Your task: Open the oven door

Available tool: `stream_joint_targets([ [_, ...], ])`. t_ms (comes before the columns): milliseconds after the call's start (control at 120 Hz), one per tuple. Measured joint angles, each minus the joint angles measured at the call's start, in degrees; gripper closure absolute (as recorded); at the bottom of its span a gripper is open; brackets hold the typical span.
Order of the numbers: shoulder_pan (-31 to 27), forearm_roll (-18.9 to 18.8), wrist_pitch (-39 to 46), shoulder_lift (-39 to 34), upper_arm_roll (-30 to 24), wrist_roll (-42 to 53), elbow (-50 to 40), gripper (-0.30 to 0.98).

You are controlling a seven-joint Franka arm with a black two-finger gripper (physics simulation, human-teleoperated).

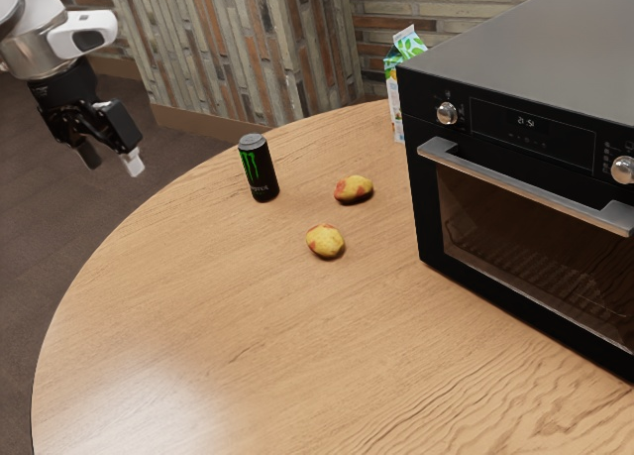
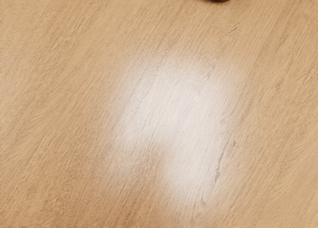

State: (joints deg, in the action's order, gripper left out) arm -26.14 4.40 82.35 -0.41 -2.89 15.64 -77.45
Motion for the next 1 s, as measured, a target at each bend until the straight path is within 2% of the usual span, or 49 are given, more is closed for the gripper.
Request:
stream_joint_targets([
  [167,-2.4,0.0,0.0,0.0,0.0,0.3,0.0,0.02],
  [217,-3.1,-0.1,-0.4,-0.7,-0.1,0.4,3.8,0.02],
  [275,-5.0,-4.4,0.5,-4.4,-4.3,4.6,9.2,0.02],
  [300,-1.6,-6.8,1.1,-5.1,-7.8,7.6,10.3,0.02],
  [350,14.3,-10.2,2.3,-5.4,-13.3,12.8,11.5,0.02],
  [383,21.7,-11.2,3.0,-5.5,-16.9,15.9,11.8,0.02],
  [433,26.7,-10.3,4.0,-5.8,-19.2,20.0,11.7,0.03],
  [500,25.4,-9.1,5.2,-6.5,-20.2,25.1,9.4,0.03],
  [558,23.9,-7.4,7.2,-9.1,-20.3,29.4,2.8,0.02],
  [650,25.4,-4.5,10.4,-10.9,-20.0,36.0,-3.6,0.02],
  [783,26.1,-1.9,13.4,-7.1,-20.6,44.0,-2.1,0.02],
  [1000,27.1,-0.8,15.6,-2.4,-22.7,53.8,0.0,0.02],
])
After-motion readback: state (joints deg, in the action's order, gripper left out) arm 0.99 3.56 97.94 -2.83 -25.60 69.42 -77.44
